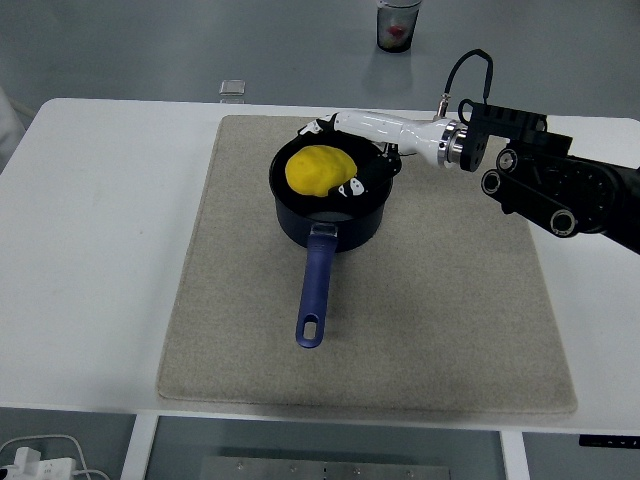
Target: Put the potato in the blue pot
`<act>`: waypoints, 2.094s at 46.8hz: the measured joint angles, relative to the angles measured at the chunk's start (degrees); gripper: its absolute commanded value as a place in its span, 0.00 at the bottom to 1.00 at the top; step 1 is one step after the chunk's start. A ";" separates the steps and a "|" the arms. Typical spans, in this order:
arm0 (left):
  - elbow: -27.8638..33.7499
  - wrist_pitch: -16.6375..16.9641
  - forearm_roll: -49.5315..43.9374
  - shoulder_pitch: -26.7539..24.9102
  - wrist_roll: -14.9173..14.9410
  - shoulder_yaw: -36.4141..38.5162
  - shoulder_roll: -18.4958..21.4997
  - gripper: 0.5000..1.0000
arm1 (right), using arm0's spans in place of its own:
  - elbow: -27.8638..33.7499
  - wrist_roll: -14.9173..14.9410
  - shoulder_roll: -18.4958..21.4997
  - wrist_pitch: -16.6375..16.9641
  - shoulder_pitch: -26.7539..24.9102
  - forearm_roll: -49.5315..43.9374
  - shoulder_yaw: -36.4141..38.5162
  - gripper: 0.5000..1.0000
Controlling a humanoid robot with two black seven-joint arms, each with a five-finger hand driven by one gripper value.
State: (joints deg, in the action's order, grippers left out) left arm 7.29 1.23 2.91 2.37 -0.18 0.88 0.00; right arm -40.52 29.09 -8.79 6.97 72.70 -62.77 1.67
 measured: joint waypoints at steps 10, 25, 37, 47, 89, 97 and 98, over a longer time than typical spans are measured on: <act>0.00 0.00 0.00 0.00 -0.01 0.00 0.00 0.99 | 0.00 0.00 0.00 -0.37 -0.28 -0.06 0.51 0.85; 0.00 0.00 0.00 0.00 -0.03 0.00 0.00 0.99 | 0.03 0.00 -1.19 0.25 -0.28 9.68 1.54 0.85; 0.00 0.00 -0.02 0.00 -0.02 0.00 0.00 0.99 | 1.59 -3.93 -2.79 0.32 -2.96 18.32 5.93 0.85; 0.00 0.00 -0.02 0.01 -0.02 0.00 0.00 0.99 | 3.24 -7.18 -3.66 1.46 -6.37 25.11 11.56 0.85; 0.00 0.00 -0.01 0.00 0.00 0.00 0.00 0.99 | 3.61 -19.74 -8.35 6.72 -16.97 65.39 20.90 0.85; 0.00 0.00 -0.02 0.00 0.00 0.00 0.00 0.99 | 3.60 -21.42 -8.68 6.67 -17.57 73.82 21.77 0.85; 0.00 0.00 -0.01 0.00 0.00 0.00 0.00 0.99 | 3.61 -21.43 -8.74 6.66 -17.57 74.33 21.79 0.85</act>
State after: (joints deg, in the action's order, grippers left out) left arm 7.29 1.23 2.90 2.38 -0.18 0.88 0.00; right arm -36.91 7.66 -17.53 13.63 55.13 11.56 23.46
